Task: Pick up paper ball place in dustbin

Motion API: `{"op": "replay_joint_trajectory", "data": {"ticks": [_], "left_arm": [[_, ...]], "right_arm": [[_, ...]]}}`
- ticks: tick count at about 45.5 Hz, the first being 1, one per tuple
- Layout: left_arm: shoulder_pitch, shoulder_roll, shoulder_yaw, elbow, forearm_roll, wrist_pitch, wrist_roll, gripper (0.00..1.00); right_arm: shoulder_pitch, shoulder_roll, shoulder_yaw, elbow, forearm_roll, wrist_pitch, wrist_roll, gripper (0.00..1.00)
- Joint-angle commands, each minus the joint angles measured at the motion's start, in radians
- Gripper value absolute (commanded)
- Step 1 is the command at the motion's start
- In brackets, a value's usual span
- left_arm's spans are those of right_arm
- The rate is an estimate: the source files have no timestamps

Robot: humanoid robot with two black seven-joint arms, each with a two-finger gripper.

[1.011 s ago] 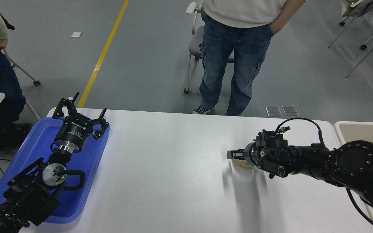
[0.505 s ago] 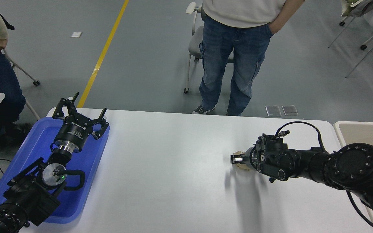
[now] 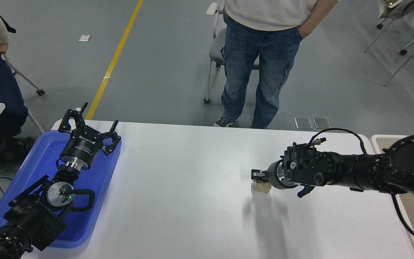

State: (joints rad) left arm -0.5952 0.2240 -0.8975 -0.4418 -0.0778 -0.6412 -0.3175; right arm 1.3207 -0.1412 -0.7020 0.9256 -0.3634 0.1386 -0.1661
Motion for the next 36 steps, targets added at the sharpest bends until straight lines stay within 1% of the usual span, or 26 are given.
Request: {"op": "replay_joint_trajectory", "data": {"ticks": [1, 4, 5, 8, 11, 15, 18, 30, 36], "left_arm": [[0.000, 0.000, 0.000, 0.000, 0.001, 0.000, 0.000, 1.00], [0.000, 0.000, 0.000, 0.000, 0.001, 0.000, 0.000, 1.00], [0.000, 0.000, 0.000, 0.000, 0.001, 0.000, 0.000, 1.00], [0.000, 0.000, 0.000, 0.000, 0.001, 0.000, 0.000, 1.00], [0.000, 0.000, 0.000, 0.000, 0.000, 0.000, 0.000, 1.00], [0.000, 0.000, 0.000, 0.000, 0.000, 0.000, 0.000, 1.00], [0.000, 0.000, 0.000, 0.000, 0.001, 0.000, 0.000, 1.00], [0.000, 0.000, 0.000, 0.000, 0.000, 0.000, 0.000, 1.00], [0.000, 0.000, 0.000, 0.000, 0.001, 0.000, 0.000, 1.00]], "right_arm": [[0.231, -0.106, -0.089, 0.225, 0.023, 0.002, 0.000, 0.00], [0.314, -0.144, -0.123, 0.288, 0.024, 0.019, -0.001, 0.00], [0.378, -0.179, -0.138, 0.329, 0.026, 0.059, -0.001, 0.00], [0.463, -0.225, -0.143, 0.366, 0.049, 0.148, -0.001, 0.00], [0.531, -0.258, -0.149, 0.371, 0.096, 0.243, -0.003, 0.00], [0.620, -0.268, -0.200, 0.377, 0.147, 0.334, -0.004, 0.00], [0.695, -0.285, -0.247, 0.389, 0.161, 0.387, -0.003, 0.00], [0.948, -0.365, -0.366, 0.455, 0.161, 0.559, -0.003, 0.00], [1.060, -0.385, -0.433, 0.479, 0.161, 0.596, -0.001, 0.00]]}}
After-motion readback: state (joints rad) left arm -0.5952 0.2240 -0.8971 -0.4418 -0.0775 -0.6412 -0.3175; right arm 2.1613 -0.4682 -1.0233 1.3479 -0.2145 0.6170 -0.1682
